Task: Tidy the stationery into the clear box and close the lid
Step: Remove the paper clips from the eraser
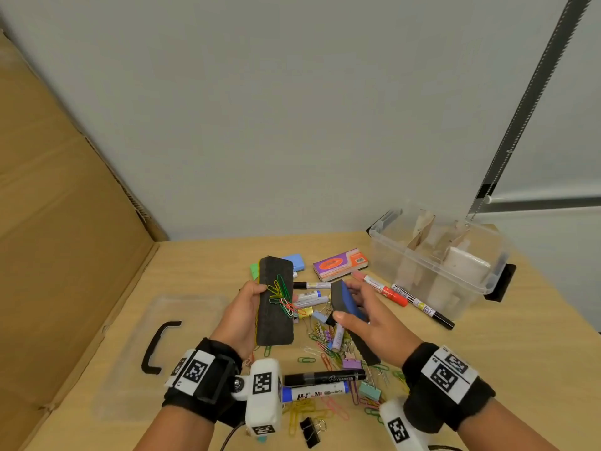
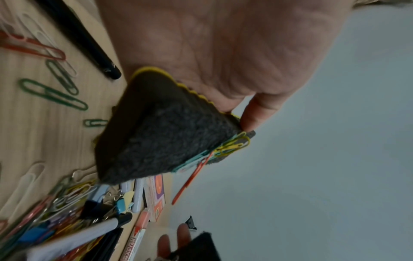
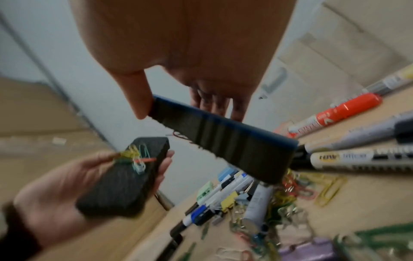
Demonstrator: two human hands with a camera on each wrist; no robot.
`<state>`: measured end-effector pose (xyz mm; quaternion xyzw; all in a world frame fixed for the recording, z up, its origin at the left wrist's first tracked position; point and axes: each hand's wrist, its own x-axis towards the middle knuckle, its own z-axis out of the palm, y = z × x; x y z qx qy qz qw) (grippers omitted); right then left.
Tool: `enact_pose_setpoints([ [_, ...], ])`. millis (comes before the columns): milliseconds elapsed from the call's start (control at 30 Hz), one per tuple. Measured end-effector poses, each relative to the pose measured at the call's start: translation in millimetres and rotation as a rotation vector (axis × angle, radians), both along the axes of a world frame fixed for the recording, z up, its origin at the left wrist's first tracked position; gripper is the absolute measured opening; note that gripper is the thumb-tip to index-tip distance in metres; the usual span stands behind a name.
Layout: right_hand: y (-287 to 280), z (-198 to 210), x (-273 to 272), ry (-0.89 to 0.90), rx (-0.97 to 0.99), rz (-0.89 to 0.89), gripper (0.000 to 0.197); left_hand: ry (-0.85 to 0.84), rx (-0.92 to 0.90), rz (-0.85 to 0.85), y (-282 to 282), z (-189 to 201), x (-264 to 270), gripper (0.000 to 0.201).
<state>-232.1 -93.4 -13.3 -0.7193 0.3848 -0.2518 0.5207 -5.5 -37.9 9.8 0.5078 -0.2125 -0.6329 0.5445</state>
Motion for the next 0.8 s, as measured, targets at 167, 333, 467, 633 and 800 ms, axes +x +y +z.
enact_pose_setpoints([
  [167,9.1,7.4,12.3,0.362,-0.493,0.168,0.073,-0.03,0.007,-0.003,-7.5,-2.1,4.1,0.046],
  [333,16.7,13.8,28.3,0.398,-0.608,0.265,0.075,-0.042,-0.041,-0.034,-12.8,-2.1,6.1,0.038],
  [467,19.5,14.9,44.7,0.339,-0.645,0.298,0.077,-0.028,-0.06,-0.041,-16.3,-2.2,7.2,0.037],
  [633,21.9,8.4,43.9,0.389,-0.721,0.33,0.075,0.048,-0.069,-0.011,-23.0,-2.7,11.1,0.043],
  [800,22.8,6.5,33.7,0.417,-0.76,0.346,0.066,0.095,-0.113,0.002,-21.6,-8.1,16.0,0.039],
])
